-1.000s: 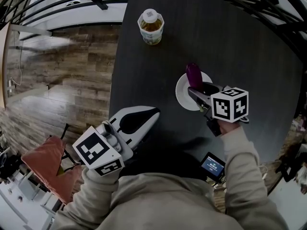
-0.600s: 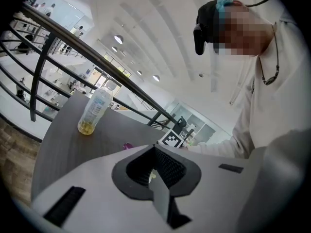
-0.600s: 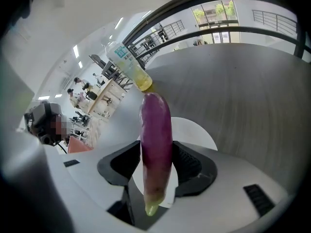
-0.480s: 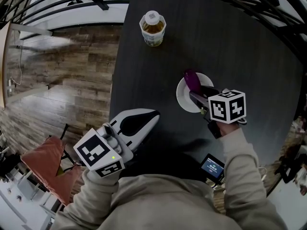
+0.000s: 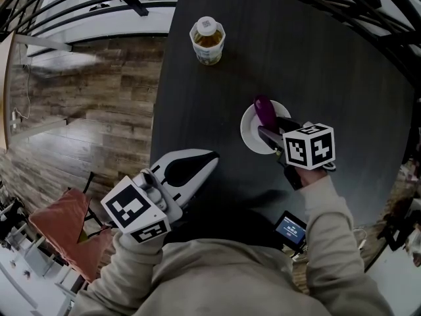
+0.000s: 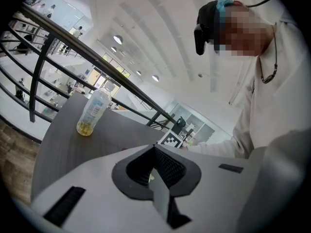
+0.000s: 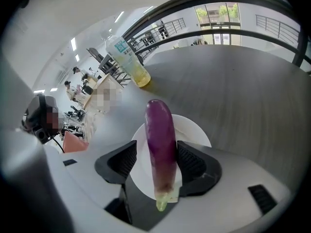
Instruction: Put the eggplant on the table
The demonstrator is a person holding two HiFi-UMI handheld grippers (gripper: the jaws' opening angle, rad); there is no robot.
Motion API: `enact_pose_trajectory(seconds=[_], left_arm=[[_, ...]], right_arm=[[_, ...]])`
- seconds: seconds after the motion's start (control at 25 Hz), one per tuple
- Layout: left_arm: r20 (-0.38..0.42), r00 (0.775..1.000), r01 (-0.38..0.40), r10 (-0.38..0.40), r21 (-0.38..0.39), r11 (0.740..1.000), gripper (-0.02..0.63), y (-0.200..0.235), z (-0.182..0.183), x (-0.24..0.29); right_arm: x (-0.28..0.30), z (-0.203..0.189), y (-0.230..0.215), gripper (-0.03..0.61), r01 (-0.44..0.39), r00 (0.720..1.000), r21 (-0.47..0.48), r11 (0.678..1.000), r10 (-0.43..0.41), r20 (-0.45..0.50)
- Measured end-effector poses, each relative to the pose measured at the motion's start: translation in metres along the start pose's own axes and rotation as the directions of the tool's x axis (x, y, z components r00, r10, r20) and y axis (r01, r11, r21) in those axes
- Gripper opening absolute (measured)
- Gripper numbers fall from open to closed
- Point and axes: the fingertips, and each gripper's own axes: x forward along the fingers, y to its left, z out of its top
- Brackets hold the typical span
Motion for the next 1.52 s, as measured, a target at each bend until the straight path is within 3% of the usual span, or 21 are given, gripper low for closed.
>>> enact_pose_trajectory(seconds=[0.36,0.56,0.76,0.88,1.0,1.12,1.32,1.52], left_arm=[[-0.003,1.000,0.021,-0.021,0.036,0.999,0.006,-0.016,0.009,0.000],[-0.010,0.999,0.050,-0.049,0.070,0.996,0.006,-0.033,0.014,-0.002],[0.005,0.996,0.088,-0.090,0.136,0.987,0.006,-0.068,0.037,-0.003],[0.020,0.994,0.103,-0.108,0.176,0.979,0.006,-0.090,0.054,-0.006],[0.038,0.991,0.119,-0.130,0.214,0.970,0.006,-0.110,0.071,-0.009],[0.061,0.984,0.146,-0.165,0.244,0.959,0.006,-0.136,0.088,-0.008],[0.082,0.967,0.211,-0.242,0.277,0.937,0.006,-0.176,0.114,-0.008],[0.086,0.941,0.279,-0.327,0.345,0.896,0.006,-0.218,0.139,-0.004]], right_arm=[[-0.030,0.007,0.001,0.255,0.032,0.998,0.000,0.999,-0.032,0.058],[-0.076,0.020,0.019,0.253,0.006,0.986,0.013,1.000,-0.008,0.168],[-0.146,0.038,0.051,0.252,-0.071,0.951,-0.013,0.997,0.071,0.301],[-0.188,0.042,0.075,0.228,-0.109,0.920,-0.058,0.992,0.123,0.372],[-0.221,0.047,0.100,0.112,-0.161,0.877,-0.091,0.983,0.185,0.443],[-0.252,0.051,0.120,0.043,-0.182,0.839,-0.144,0.973,0.230,0.493],[-0.313,0.062,0.150,0.015,-0.189,0.760,-0.229,0.955,0.290,0.581],[-0.379,0.074,0.169,0.014,-0.088,0.667,-0.320,0.943,0.294,0.684]])
